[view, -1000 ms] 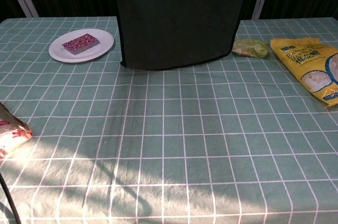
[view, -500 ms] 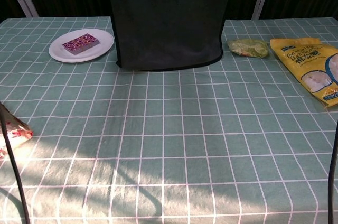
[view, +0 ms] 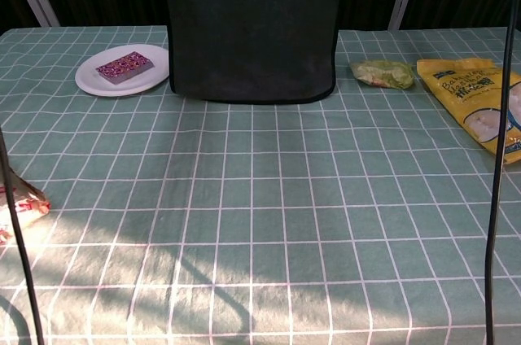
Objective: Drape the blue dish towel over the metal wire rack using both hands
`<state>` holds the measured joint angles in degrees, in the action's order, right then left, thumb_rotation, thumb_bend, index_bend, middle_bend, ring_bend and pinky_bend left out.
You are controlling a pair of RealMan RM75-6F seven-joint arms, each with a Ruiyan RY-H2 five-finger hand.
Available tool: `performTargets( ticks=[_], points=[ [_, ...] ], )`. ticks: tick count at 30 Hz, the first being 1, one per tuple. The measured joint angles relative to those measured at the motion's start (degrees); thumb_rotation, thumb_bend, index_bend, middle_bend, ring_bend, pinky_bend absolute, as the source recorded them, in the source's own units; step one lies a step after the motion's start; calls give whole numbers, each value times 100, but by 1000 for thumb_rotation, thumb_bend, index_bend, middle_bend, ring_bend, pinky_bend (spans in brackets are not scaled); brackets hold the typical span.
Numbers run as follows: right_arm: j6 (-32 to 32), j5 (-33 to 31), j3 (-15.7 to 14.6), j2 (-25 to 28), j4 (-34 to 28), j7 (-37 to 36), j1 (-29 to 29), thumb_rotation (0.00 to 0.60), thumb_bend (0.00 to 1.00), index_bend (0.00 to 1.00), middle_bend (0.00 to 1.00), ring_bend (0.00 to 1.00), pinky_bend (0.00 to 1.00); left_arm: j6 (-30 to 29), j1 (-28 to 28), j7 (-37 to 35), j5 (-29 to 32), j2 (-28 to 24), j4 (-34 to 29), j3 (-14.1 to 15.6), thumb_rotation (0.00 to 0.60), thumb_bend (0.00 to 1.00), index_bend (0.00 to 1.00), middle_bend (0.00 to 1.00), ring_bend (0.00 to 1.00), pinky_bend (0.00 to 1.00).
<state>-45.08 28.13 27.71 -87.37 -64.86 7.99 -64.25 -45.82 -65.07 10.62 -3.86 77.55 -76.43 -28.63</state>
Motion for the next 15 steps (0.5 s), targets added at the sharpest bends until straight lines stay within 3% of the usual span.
performTargets(
  ticks=[4,5,6,7,8,9,11,15],
  points=[
    [22,-33,29,-208,370,54,-138,600,488,1000,200,0,0,130,-58,0,53,114,328,-14,600,589,848,300,230,308],
    [36,-52,33,-266,483,78,-177,600,483,939,162,0,0,178,-84,-2,71,163,465,-21,600,565,706,265,220,296],
    [61,-78,32,-326,609,111,-219,600,464,769,111,0,0,226,-105,1,79,204,580,-22,600,500,451,176,192,269],
    [111,-119,19,-407,796,182,-280,600,417,471,51,0,0,324,-128,2,73,252,739,-21,600,431,237,100,167,242],
    [163,-163,0,-468,950,264,-332,600,355,184,5,0,0,419,-142,-13,55,290,864,-30,600,374,101,44,149,221],
    [219,-221,-15,-533,1115,366,-388,600,292,37,0,0,0,515,-153,-48,33,335,985,-53,600,304,1,0,132,201],
    [293,-348,-21,-711,1539,603,-539,600,193,0,0,0,0,658,-184,-183,-15,477,1244,-130,577,253,0,0,124,182],
    [295,-386,73,-1074,2384,724,-860,600,33,0,0,0,0,526,-296,-270,7,787,2029,-247,462,168,0,0,80,122]
  ],
)
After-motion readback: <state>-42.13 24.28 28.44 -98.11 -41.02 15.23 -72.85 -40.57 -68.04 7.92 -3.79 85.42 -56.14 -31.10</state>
